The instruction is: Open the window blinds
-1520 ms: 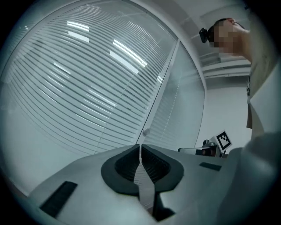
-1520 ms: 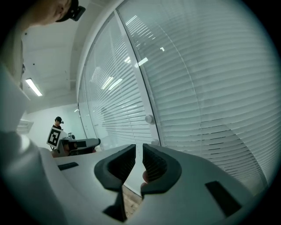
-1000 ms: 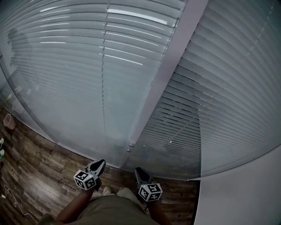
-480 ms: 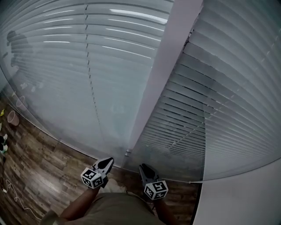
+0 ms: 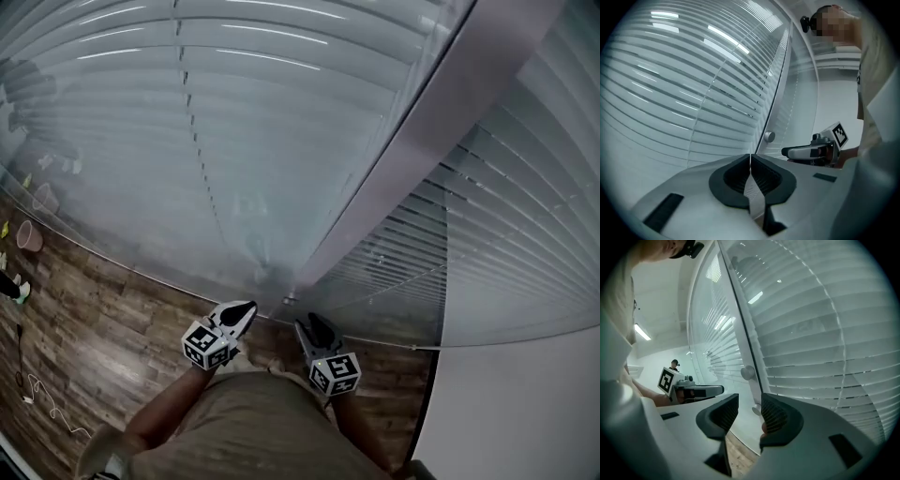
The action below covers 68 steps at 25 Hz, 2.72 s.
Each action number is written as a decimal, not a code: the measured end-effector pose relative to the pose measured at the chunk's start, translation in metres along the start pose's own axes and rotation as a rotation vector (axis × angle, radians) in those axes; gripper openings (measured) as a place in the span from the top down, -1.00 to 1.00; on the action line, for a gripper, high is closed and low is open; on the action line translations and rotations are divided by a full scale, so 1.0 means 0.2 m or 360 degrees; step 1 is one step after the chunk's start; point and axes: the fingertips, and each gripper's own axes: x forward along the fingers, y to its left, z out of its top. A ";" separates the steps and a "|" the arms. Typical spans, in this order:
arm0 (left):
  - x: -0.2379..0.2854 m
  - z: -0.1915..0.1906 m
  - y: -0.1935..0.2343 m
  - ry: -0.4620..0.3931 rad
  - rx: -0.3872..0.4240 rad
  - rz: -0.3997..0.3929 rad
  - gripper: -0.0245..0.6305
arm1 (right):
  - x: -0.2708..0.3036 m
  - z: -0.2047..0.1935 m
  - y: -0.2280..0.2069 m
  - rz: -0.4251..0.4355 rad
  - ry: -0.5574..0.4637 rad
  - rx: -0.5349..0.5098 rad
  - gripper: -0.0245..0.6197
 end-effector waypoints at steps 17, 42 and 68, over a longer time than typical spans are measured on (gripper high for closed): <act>-0.06 0.00 0.33 0.0086 0.0051 -0.0126 0.88 | 0.32 -0.21 -0.05 -0.0549 0.0045 -0.0036 0.50; 0.11 -0.12 0.51 0.0212 -0.0009 -0.0040 0.88 | 0.45 -0.36 -0.30 -0.0789 0.0210 0.0121 0.50; -0.05 -0.15 0.36 0.0243 0.0008 -0.0038 0.88 | 0.38 -0.33 -0.22 -0.0563 0.0080 0.0742 0.29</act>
